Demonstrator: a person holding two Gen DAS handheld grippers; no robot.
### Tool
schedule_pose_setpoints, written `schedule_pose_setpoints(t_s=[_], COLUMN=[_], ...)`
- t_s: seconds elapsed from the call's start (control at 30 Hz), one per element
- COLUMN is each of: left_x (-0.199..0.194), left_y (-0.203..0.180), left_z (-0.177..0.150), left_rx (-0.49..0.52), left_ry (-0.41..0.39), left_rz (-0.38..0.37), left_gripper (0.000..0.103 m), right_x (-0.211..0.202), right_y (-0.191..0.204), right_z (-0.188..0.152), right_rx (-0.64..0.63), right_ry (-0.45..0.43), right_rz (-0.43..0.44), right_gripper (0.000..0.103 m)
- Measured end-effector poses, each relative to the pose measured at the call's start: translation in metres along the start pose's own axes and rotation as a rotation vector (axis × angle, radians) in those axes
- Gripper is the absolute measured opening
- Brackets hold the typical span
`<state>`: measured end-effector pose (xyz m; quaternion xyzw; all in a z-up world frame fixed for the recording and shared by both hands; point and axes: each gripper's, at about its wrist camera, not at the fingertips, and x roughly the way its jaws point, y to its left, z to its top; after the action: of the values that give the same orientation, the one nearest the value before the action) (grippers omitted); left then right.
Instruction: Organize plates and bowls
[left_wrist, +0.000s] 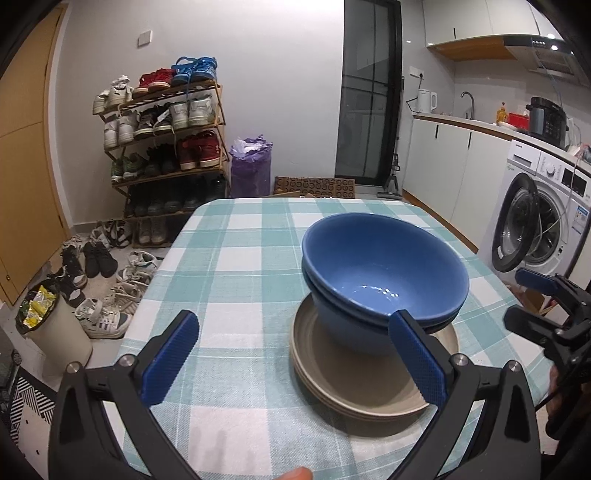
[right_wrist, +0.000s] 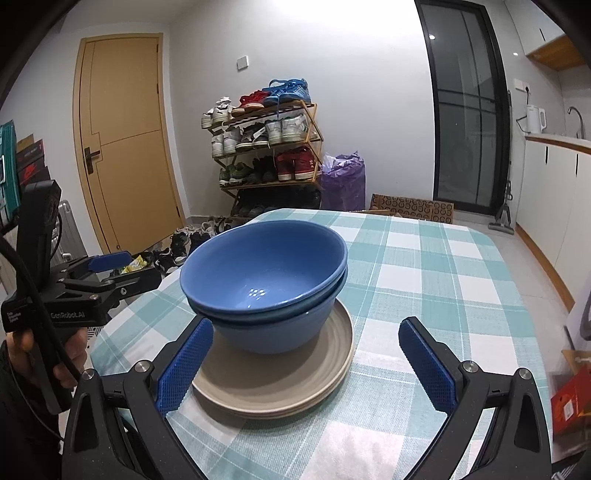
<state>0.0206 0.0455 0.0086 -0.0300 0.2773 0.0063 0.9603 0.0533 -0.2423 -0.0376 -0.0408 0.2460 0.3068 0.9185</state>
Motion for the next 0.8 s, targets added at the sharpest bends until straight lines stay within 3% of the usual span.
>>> schedule_pose_setpoints(t_s=[0.4,0.8], left_x=[-0.002,-0.019], left_y=[-0.003,-0.012], left_z=[-0.017,-0.027], left_rx=[0.012,0.047], left_ry=[-0.018,-0.036], left_rz=[0.017,0.008], left_gripper=[0.103,0.103], right_x=[-0.022,-0.036], right_y=[0.005,-0.001], right_z=[-0.015,-0.031], right_rx=[-0.004,-0.012], right_ry=[-0.081,-0.106], right_rz=[0.051,0.035], right_gripper=[0.102,0.102])
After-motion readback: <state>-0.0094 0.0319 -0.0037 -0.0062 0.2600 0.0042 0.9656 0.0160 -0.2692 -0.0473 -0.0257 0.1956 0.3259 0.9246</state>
